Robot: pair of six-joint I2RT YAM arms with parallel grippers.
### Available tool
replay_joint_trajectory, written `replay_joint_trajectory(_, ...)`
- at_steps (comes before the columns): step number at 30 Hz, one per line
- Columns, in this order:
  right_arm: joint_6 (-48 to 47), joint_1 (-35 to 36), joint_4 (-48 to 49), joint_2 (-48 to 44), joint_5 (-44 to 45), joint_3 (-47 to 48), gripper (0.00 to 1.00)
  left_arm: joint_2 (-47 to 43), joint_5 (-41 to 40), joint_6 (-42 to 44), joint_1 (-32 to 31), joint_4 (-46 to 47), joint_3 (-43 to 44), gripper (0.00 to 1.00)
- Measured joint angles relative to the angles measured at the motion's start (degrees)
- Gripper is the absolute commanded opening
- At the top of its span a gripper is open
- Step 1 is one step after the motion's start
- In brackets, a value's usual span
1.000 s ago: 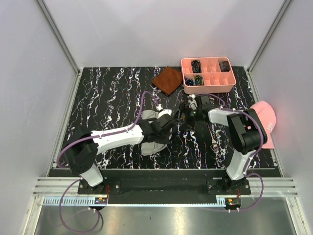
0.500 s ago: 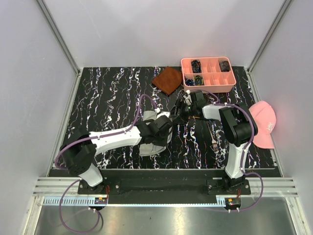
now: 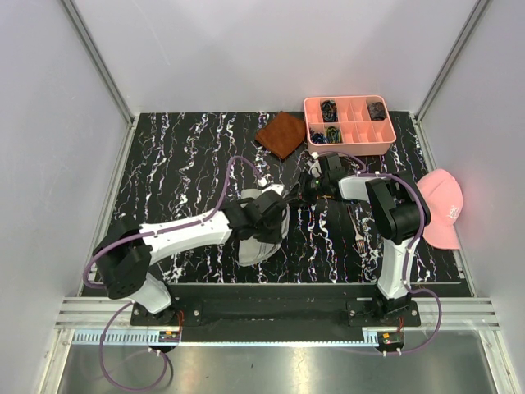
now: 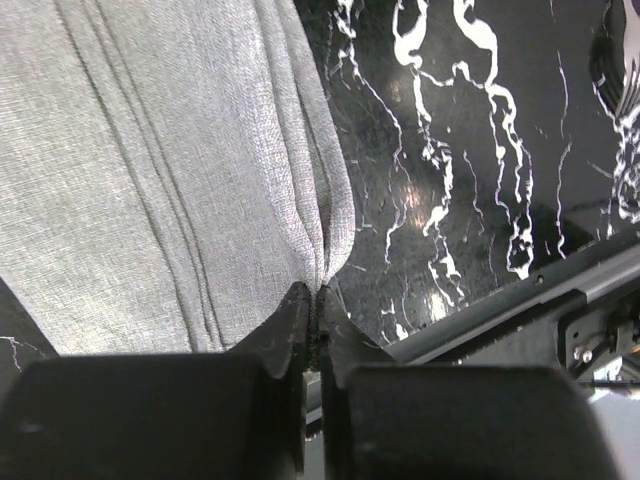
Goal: Fold the napkin into a case and place the utensils inside
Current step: Pick up the 2/3-rectangle-folded napkin at the center of the board, then fold the 2/3-rectangle-folded napkin at the center of the board.
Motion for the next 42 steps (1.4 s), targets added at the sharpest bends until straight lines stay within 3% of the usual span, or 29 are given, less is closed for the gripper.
replay_joint_trajectory(3, -0.76, 0.00, 0.04, 0.00, -0.11, 0.00, 0.06, -0.09, 1.95, 0.59, 0.76, 0.37, 0.00, 0.56)
replay_joint_trajectory(5, -1.11, 0.02, 0.04, 0.00, -0.17, 0.00, 0.05, -0.96, 3.08, 1.11, 2.05, 0.37, -0.11, 0.56)
replay_joint_trajectory(7, -1.27, 0.04, 0.04, 0.00, -0.20, 0.02, 0.04, -3.17, 4.76, 1.11, 5.01, 0.83, -0.85, 0.40)
replay_joint_trajectory(10, -1.29, 0.17, 0.07, 0.00, -0.22, 0.15, 0.02, -6.93, 7.48, 0.55, 14.71, 2.27, -2.16, 0.22)
replay_joint_trajectory(13, -1.27, 0.52, 0.24, 0.00, -0.20, 0.35, 0.01, -5.46, 7.89, 0.61, 23.63, 5.70, -2.45, 0.15)
replay_joint_trajectory(15, -1.27, 0.96, 0.17, 0.00, -0.15, 0.66, 0.01, -1.46, 7.96, 1.03, 26.25, 8.22, -2.45, 0.13)
replay_joint_trajectory(22, -1.25, 3.58, -0.94, -0.28, 1.36, 2.80, 0.00, 11.47, 9.27, 1.49, 25.83, 11.80, -2.78, 0.10)
replay_joint_trajectory(31, 2.93, 7.56, -4.74, -0.63, 4.55, 6.14, 0.00, 12.79, 10.10, 0.96, 25.77, 16.87, -4.46, 0.09)
replay_joint_trajectory(35, 9.94, 9.53, -3.96, -0.63, 5.29, 6.14, 0.00, 12.79, 10.78, 0.46, 25.81, 19.85, -5.66, 0.09)
replay_joint_trajectory(42, 32.41, 11.93, 13.79, -0.66, 7.63, -3.21, 0.00, 12.70, 11.56, -0.22, 25.81, 25.83, -8.31, 0.09)
